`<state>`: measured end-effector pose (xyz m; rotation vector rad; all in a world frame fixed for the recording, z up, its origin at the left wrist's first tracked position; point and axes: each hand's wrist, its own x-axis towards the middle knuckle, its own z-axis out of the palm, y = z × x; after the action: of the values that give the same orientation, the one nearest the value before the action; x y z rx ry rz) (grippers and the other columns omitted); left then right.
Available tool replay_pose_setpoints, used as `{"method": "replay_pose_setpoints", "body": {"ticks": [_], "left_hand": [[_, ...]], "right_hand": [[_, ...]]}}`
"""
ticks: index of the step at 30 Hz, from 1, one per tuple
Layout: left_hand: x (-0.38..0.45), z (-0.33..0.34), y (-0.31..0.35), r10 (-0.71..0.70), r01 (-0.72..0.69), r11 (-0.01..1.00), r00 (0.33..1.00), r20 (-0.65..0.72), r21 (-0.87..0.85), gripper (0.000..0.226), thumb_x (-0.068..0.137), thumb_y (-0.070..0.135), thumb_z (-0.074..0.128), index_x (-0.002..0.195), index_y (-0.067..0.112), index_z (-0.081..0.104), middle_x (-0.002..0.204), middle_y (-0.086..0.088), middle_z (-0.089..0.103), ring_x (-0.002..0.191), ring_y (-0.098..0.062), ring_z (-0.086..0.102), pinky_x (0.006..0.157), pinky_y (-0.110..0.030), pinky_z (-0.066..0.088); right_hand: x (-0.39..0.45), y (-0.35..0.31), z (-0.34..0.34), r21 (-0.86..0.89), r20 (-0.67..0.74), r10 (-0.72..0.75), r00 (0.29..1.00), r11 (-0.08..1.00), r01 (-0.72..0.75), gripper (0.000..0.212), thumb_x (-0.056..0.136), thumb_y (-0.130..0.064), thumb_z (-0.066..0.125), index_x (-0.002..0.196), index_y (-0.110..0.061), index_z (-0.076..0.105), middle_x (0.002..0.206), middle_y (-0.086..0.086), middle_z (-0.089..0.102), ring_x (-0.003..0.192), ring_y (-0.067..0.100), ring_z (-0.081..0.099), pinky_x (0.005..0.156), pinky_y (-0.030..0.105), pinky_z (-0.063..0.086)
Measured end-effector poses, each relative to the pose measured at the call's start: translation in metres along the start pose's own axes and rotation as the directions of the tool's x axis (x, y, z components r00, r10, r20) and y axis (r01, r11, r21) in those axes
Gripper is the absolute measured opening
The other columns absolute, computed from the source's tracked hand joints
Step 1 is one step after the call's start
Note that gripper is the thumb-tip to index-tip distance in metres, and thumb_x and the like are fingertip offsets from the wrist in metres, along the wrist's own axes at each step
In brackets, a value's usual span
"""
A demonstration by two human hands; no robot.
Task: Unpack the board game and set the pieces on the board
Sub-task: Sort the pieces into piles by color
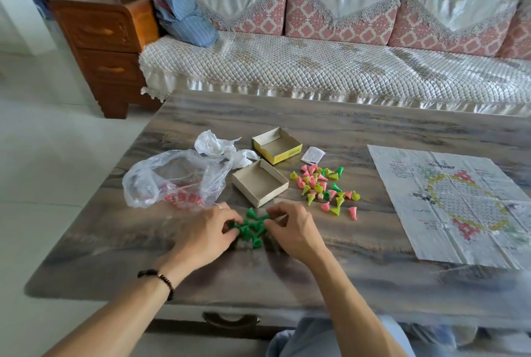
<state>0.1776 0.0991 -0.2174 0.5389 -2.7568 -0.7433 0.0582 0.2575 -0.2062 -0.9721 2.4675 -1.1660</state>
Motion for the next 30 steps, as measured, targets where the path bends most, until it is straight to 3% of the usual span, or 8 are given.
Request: {"method": "replay_pose_setpoints", "body": {"ticks": [4, 8, 11, 14, 20, 25, 28, 30], "left_hand": [[-0.001, -0.005, 0.002, 0.063, -0.062, 0.998, 0.995, 0.075, -0.015, 0.039, 0.074, 0.013, 0.074, 0.11, 0.029, 0.069, 0.101, 0.015, 0.056, 0.071, 0.001, 0.056, 0.059, -0.009, 0.036], [-0.004, -0.004, -0.003, 0.081, -0.075, 0.996, 0.99, 0.112, -0.054, 0.065, 0.07, 0.028, 0.078, 0.13, 0.025, 0.055, 0.116, 0.014, 0.042, 0.082, -0.002, 0.051, 0.069, -0.014, 0.036], [0.0, -0.002, -0.003, 0.052, -0.054, 0.998, 0.991, 0.124, 0.017, 0.071, 0.074, 0.041, 0.08, 0.136, 0.023, 0.051, 0.121, 0.008, 0.05, 0.094, -0.007, 0.048, 0.077, -0.022, 0.036], [0.004, 0.0, -0.001, 0.066, -0.073, 0.996, 0.988, 0.138, 0.045, 0.067, 0.077, 0.045, 0.077, 0.135, 0.024, 0.053, 0.117, 0.009, 0.056, 0.093, -0.007, 0.049, 0.078, -0.025, 0.04], [0.019, -0.012, 0.006, 0.097, -0.104, 0.994, 0.98, 0.174, 0.031, 0.072, 0.07, 0.047, 0.08, 0.134, 0.027, 0.054, 0.112, 0.012, 0.053, 0.078, -0.005, 0.052, 0.066, -0.025, 0.041], [0.042, -0.013, 0.025, 0.148, -0.146, 0.989, 0.982, 0.121, -0.021, 0.055, 0.078, 0.048, 0.073, 0.127, 0.026, 0.06, 0.108, 0.015, 0.061, 0.07, -0.002, 0.058, 0.068, -0.025, 0.048], [0.059, -0.004, 0.046, 0.176, -0.171, 0.983, 0.981, 0.081, -0.07, 0.042, 0.083, 0.049, 0.066, 0.118, 0.027, 0.064, 0.099, 0.012, 0.063, 0.067, -0.003, 0.059, 0.07, -0.028, 0.051], [0.071, 0.004, 0.061, 0.201, -0.197, 0.979, 0.977, 0.074, -0.06, 0.037, 0.083, 0.051, 0.064, 0.114, 0.03, 0.065, 0.093, 0.009, 0.063, 0.07, -0.004, 0.059, 0.067, -0.024, 0.049]], "right_hand": [[-0.006, 0.004, -0.008, -0.01, 0.078, 0.013, 0.997, 1.0, -0.012, 0.045, 0.071, -0.011, 0.061, 0.116, -0.017, 0.065, 0.101, -0.006, 0.063, 0.079, 0.007, 0.062, 0.069, 0.014, 0.045], [-0.007, -0.003, -0.009, -0.126, 0.164, -0.067, 0.984, 0.988, 0.089, 0.062, 0.071, -0.019, 0.07, 0.131, -0.015, 0.054, 0.116, 0.0, 0.052, 0.099, 0.012, 0.051, 0.082, 0.018, 0.041], [-0.007, -0.008, -0.005, -0.158, 0.188, -0.109, 0.976, 0.977, 0.14, 0.057, 0.071, -0.023, 0.072, 0.126, -0.018, 0.058, 0.104, -0.001, 0.054, 0.093, 0.012, 0.051, 0.074, 0.017, 0.041], [-0.005, -0.005, -0.005, -0.16, 0.168, -0.096, 0.981, 0.979, 0.123, 0.06, 0.07, -0.025, 0.074, 0.128, -0.019, 0.057, 0.101, -0.005, 0.051, 0.09, 0.011, 0.049, 0.07, 0.015, 0.035], [-0.005, 0.002, -0.019, -0.138, 0.151, -0.061, 0.987, 0.987, 0.083, 0.063, 0.074, -0.027, 0.072, 0.133, -0.015, 0.052, 0.119, -0.002, 0.056, 0.083, 0.01, 0.06, 0.076, 0.022, 0.048], [-0.005, 0.014, -0.036, -0.143, 0.014, -0.044, 0.999, 0.989, 0.046, 0.043, 0.086, -0.021, 0.064, 0.128, -0.013, 0.056, 0.11, -0.003, 0.063, 0.075, 0.005, 0.06, 0.07, 0.018, 0.051], [-0.002, 0.025, -0.052, -0.143, -0.171, -0.064, 0.983, 0.989, 0.039, 0.024, 0.086, -0.013, 0.062, 0.109, -0.012, 0.068, 0.092, -0.004, 0.069, 0.072, 0.006, 0.06, 0.066, 0.014, 0.048], [0.002, 0.036, -0.065, -0.146, -0.278, -0.043, 0.96, 0.989, 0.002, 0.017, 0.083, -0.011, 0.064, 0.097, -0.013, 0.072, 0.083, -0.004, 0.07, 0.07, 0.01, 0.062, 0.067, 0.022, 0.051]]}}
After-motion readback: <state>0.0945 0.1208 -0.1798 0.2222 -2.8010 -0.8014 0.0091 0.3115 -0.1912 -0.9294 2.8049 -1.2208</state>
